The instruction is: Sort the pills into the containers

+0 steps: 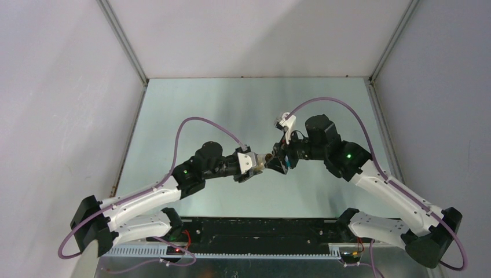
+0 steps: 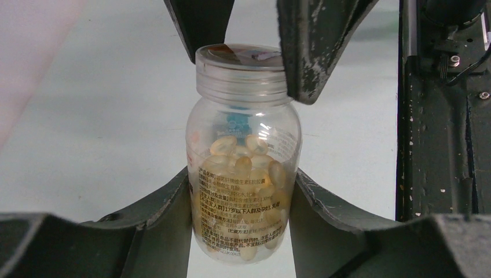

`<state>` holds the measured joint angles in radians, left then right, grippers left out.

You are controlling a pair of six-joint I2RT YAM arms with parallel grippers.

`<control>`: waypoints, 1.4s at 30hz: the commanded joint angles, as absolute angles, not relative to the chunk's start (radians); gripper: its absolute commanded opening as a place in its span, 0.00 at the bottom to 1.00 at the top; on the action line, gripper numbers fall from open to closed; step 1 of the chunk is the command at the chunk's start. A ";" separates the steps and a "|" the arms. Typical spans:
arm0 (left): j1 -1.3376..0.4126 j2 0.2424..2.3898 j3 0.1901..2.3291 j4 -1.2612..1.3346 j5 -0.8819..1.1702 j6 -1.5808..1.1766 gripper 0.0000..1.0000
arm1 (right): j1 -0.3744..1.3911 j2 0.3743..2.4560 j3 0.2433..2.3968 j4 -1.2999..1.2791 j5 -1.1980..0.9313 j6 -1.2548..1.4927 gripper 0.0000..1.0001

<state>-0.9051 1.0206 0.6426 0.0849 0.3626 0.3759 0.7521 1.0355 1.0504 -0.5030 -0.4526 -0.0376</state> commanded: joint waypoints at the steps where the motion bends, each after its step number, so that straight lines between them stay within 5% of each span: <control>1: -0.907 0.998 0.694 0.115 0.365 0.398 0.00 | 0.757 1.048 1.103 -0.421 -0.418 0.053 0.55; 5: -0.907 1.004 0.690 0.126 0.334 0.395 0.00 | 0.762 1.083 1.113 -0.358 -0.372 0.243 0.29; 11: -0.907 1.021 0.690 0.144 0.172 0.387 0.00 | 0.847 1.120 1.073 -0.333 0.005 0.762 0.24; 13: -0.908 1.021 0.684 0.149 0.147 0.388 0.00 | 0.892 1.074 1.015 -0.247 0.101 0.850 0.31; 15: -0.907 1.018 0.678 0.153 0.133 0.386 0.00 | 0.911 1.050 0.997 -0.184 0.114 0.824 0.59; 16: -0.907 1.015 0.675 0.160 0.127 0.381 0.00 | 0.909 1.042 0.996 -0.156 0.100 0.793 0.82; 18: -0.907 1.011 0.669 0.173 0.113 0.371 0.00 | 0.886 1.010 0.998 -0.159 0.054 0.714 0.97; 25: -0.907 1.017 0.675 0.163 0.130 0.370 0.00 | 0.782 0.894 0.997 -0.305 -0.141 0.359 0.99; 32: -0.907 1.010 0.690 0.125 0.215 0.393 0.01 | 0.728 0.877 0.998 -0.438 -0.503 -0.076 0.92; 42: -0.908 0.989 0.725 0.020 0.423 0.422 0.03 | 0.773 0.970 1.082 -0.552 -0.535 -0.268 0.88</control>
